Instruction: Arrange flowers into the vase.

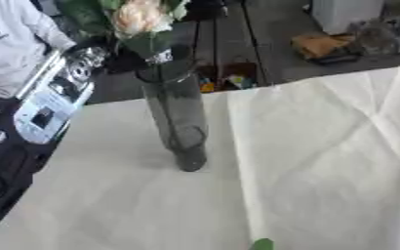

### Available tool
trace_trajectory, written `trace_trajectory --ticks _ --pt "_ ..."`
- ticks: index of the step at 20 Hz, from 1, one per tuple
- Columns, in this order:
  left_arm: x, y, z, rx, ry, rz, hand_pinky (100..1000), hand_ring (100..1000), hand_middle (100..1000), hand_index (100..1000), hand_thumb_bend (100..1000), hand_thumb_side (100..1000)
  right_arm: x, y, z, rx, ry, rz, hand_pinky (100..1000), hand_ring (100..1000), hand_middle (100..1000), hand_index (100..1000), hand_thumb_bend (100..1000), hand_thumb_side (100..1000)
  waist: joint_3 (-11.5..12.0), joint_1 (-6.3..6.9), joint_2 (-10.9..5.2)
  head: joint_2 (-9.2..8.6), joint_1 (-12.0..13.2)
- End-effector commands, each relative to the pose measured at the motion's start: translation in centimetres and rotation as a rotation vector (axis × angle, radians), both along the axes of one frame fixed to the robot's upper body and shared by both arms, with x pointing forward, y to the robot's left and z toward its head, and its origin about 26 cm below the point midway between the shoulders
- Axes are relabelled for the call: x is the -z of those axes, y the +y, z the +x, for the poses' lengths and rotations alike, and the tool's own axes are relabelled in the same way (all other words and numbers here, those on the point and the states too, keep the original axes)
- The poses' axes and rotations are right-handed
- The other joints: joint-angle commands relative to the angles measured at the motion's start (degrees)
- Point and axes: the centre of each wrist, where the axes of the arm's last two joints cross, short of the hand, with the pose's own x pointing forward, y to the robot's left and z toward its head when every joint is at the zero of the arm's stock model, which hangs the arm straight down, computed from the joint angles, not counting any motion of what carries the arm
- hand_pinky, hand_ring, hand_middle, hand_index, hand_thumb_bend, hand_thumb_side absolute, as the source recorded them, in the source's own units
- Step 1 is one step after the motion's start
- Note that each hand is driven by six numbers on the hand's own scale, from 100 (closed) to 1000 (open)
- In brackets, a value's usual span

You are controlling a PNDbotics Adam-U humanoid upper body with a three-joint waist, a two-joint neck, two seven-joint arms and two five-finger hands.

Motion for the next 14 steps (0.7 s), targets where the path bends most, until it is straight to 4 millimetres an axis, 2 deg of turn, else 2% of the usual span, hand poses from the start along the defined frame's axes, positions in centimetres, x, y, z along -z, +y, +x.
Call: trace_trajectory --ticks 1,6,14 --pt "-1.7 1.1 -0.4 -0.027 -0.026 0.065 1000 1000 998 961 1000 965 -0.8 -0.1 -0.3 -0.002 -0.024 -0.011 668 786 562 829 100 1000 0.07 -0.41 -1.56 0.98 -0.49" --pt "-1.9 1.7 -0.4 -0.034 -0.003 0.138 1000 1000 1000 966 1000 964 -0.7 -0.1 -0.3 0.001 -0.025 -0.009 668 785 562 829 100 1000 0.07 -0.53 -1.72 1.53 -0.35" --pt "-2.7 2.7 -0.2 -0.063 0.040 0.250 1000 1000 1000 967 1000 970 -0.6 -0.2 -0.3 0.003 -0.021 -0.009 668 785 561 829 100 1000 0.18 -0.48 -1.92 1.05 0.55"
